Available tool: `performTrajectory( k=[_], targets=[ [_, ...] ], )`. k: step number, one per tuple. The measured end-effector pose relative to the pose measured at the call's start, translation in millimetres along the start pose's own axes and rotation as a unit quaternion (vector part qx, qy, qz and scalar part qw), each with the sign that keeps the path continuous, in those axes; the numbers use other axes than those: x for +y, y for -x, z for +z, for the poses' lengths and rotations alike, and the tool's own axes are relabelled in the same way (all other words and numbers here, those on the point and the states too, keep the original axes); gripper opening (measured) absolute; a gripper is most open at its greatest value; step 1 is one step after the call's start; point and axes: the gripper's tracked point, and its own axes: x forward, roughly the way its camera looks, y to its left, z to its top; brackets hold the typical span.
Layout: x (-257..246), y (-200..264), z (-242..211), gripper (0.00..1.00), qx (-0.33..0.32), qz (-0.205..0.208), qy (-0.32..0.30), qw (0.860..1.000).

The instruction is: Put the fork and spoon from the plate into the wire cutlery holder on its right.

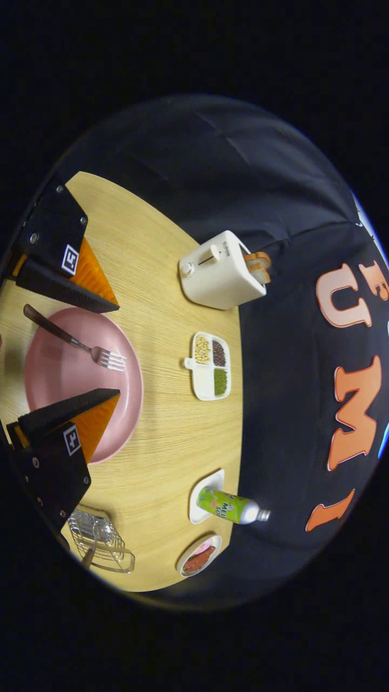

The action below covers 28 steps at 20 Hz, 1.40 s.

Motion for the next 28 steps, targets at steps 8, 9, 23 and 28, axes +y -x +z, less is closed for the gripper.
performTrajectory(
  k=[8, 9, 23, 28],
  targets=[
    [-1, -21, -57, 0.83, 0.158, -0.005, -0.029, 0.987],
    [1, -22, -64, 0.82, 0.176, -0.001, -0.035, 0.984],
    [-1, -22, -94, 0.12, 0.303, -0.018, -0.046, 0.952],
    [-5, -17, -83, 0.05, 0.287, -0.011, -0.041, 0.957]
  ],
)
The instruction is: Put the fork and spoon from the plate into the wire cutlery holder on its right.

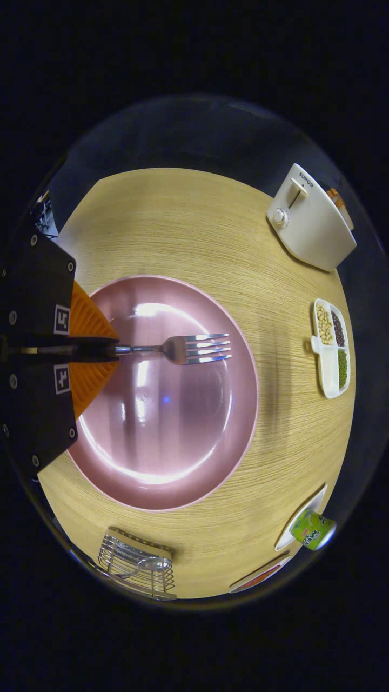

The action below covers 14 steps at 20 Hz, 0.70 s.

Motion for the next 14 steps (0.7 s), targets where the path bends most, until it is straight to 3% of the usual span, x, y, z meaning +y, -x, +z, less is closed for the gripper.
performTrajectory(
  k=[8, 14],
  targets=[
    [-43, 59, 11, 0.05, -0.069, -0.002, -0.024, 0.997],
    [-107, 126, 4, 0.05, -0.121, -0.024, -0.050, 0.991]
  ],
)
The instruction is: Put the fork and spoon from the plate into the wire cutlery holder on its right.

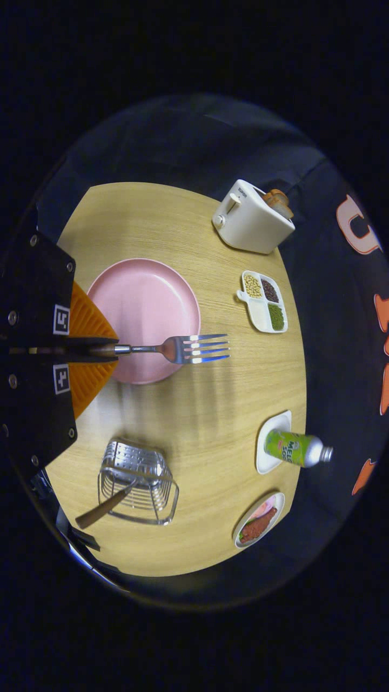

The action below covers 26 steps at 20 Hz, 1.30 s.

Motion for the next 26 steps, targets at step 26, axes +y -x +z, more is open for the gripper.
performTrajectory(
  k=[26],
  targets=[
    [-112, 27, -54, 0.06, 0.274, 0.035, -0.110, 0.955]
  ],
)
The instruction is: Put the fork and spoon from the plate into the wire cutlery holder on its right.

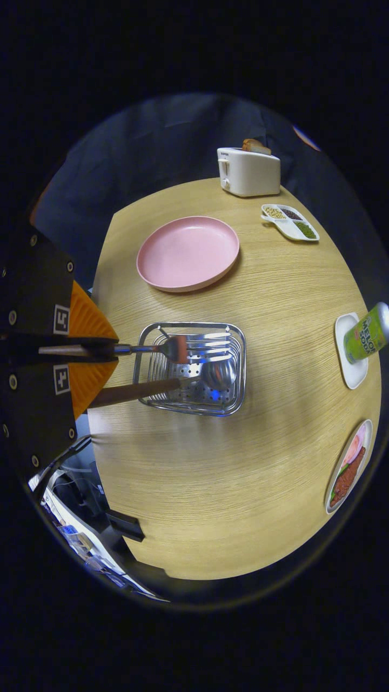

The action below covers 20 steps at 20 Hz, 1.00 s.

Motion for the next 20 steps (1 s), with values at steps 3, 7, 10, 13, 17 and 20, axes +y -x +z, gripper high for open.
performTrajectory(
  k=[3, 7, 10, 13, 17, 20],
  targets=[
    [0, 1, -4, 0.06, 0.025, 0.011, -0.006, 1.000],
    [1, 1, 6, 0.07, 0.033, 0.020, -0.019, 0.999],
    [1, 0, 17, 0.10, 0.027, 0.025, -0.020, 0.999],
    [-2, 8, 29, 0.13, -0.004, 0.023, -0.015, 1.000],
    [1, 37, 46, 0.23, -0.091, 0.019, 0.023, 0.995],
    [9, 55, 63, 0.36, -0.168, 0.035, 0.045, 0.984]
  ],
)
